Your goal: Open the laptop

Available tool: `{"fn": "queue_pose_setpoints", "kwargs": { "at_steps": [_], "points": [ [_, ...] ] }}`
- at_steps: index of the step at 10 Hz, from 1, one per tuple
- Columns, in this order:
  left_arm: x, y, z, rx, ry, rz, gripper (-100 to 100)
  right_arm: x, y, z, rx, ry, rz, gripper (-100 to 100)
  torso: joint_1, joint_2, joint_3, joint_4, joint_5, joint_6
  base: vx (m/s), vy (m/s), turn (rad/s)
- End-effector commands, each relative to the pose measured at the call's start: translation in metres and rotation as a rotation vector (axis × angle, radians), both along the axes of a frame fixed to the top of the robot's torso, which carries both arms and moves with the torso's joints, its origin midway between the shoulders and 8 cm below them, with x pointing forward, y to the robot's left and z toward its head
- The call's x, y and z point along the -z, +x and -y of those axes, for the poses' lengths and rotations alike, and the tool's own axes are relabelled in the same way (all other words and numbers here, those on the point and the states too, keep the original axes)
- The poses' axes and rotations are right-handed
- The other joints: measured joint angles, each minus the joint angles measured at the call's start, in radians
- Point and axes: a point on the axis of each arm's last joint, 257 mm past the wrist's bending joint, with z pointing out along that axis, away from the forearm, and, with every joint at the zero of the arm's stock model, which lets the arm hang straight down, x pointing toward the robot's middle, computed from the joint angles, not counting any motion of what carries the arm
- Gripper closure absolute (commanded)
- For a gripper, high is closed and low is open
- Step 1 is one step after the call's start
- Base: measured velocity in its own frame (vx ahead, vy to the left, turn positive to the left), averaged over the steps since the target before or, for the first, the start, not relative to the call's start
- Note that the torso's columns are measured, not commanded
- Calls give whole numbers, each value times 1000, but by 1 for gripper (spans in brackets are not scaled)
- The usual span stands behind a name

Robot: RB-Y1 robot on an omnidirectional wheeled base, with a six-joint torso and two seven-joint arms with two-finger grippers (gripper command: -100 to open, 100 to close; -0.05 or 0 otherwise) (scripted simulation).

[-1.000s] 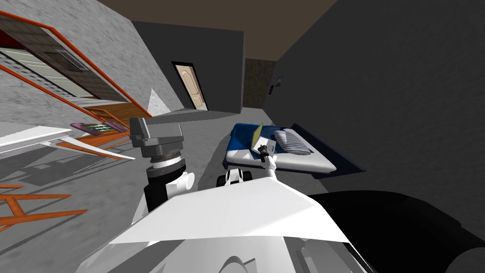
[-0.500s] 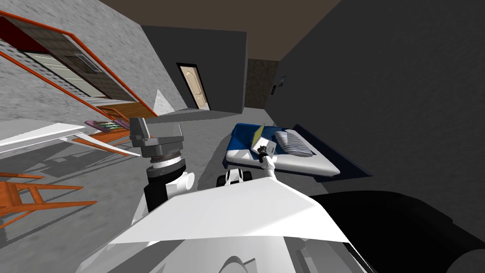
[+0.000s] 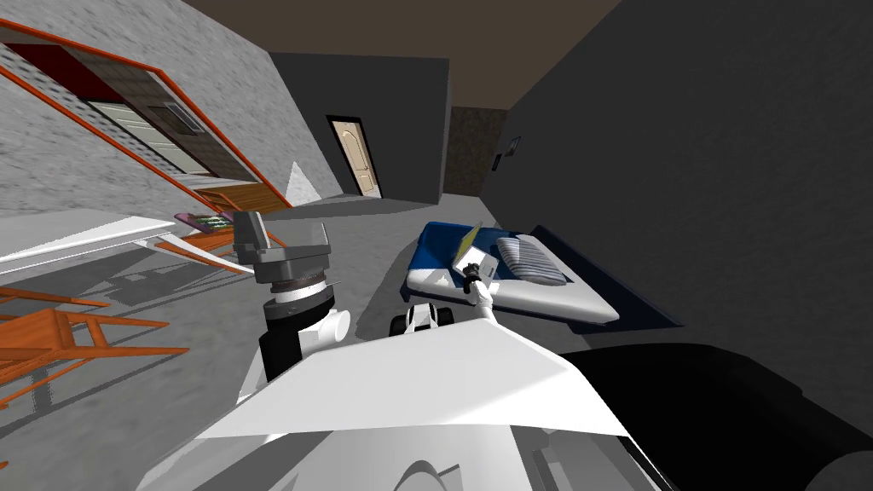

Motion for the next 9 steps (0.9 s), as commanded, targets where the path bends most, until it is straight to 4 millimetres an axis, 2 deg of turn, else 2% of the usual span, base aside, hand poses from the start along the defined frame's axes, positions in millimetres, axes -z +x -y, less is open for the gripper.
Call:
{"fn": "queue_pose_setpoints", "kwargs": {
  "at_steps": [1,3,5,6,8,9],
  "points": [
    [0,0,0,0,0,0,0,0,-7,2,22,-36,-9,100,-1,0,0,0,0,0,-28,-68,225],
    [0,0,0,0,0,0,0,-2,-6,-7,31,-49,-3,100,-7,3,2,1,-2,0,-34,-77,66],
    [0,0,0,0,0,0,0,-2,-10,2,78,-28,8,100,0,0,0,0,0,0,0,-2,-13],
    [0,0,0,0,0,0,0,-7,-16,0,70,-69,15,100,0,0,0,0,0,0,-20,-59,291],
    [0,0,0,0,0,0,0,-10,-15,-13,75,-75,33,100,-6,3,2,1,-2,1,-34,-69,31],
    [0,0,0,0,0,0,0,-11,-18,-6,110,-60,45,100,-4,2,1,1,-1,1,-11,-14,-22]
  ]
}}
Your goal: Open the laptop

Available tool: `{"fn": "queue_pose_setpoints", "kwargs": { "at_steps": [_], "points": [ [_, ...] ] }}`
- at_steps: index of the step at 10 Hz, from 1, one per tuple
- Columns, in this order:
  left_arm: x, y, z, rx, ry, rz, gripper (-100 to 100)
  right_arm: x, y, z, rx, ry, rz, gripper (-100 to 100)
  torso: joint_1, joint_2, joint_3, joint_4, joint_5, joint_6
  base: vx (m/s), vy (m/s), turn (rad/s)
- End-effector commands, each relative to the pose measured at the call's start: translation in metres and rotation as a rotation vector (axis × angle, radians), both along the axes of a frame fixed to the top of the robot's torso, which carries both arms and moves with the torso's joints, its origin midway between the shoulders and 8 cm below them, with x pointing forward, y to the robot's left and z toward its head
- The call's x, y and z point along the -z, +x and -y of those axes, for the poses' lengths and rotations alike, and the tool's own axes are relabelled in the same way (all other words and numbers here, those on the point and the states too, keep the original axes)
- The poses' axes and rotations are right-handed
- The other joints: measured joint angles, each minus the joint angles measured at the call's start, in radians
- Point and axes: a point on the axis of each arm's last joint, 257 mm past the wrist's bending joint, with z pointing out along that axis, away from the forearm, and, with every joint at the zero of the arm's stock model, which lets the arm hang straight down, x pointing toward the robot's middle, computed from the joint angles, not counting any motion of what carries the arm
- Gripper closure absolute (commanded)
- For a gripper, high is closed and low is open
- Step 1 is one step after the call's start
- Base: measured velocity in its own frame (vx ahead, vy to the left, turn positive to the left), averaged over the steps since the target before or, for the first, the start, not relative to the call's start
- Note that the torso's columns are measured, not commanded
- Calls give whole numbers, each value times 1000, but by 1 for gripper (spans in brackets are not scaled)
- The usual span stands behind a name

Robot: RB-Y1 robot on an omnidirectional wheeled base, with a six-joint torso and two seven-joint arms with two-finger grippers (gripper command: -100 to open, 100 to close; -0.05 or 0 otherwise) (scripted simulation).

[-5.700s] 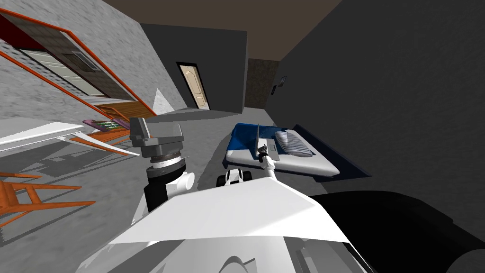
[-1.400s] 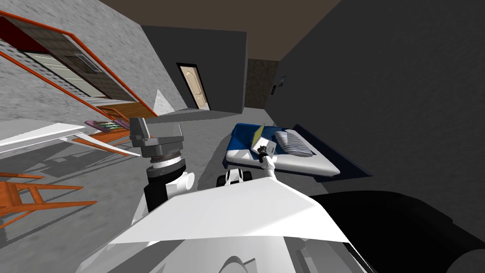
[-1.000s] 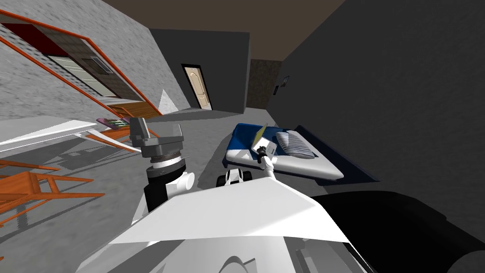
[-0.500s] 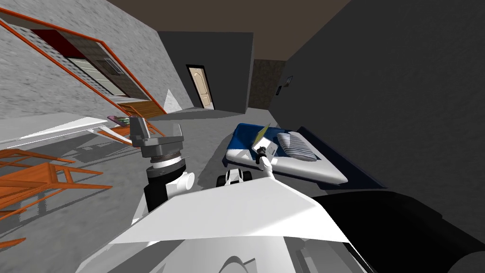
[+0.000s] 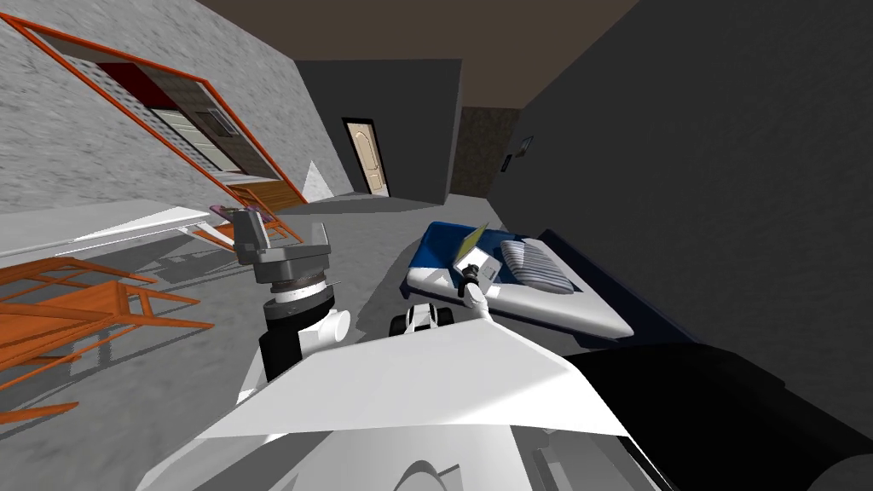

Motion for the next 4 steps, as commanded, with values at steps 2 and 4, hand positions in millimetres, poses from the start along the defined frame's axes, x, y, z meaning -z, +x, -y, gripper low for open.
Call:
{"fn": "queue_pose_setpoints", "kwargs": {
  "at_steps": [2,4],
  "points": [
    [0,0,0,0,0,0,0,-10,-11,2,41,-22,41,100,3,-2,-1,-1,1,-1,-15,-26,113],
    [0,0,0,0,0,0,0,-15,-10,-11,43,-24,74,100,-2,1,0,0,-1,0,-37,-65,65]
  ]
}}
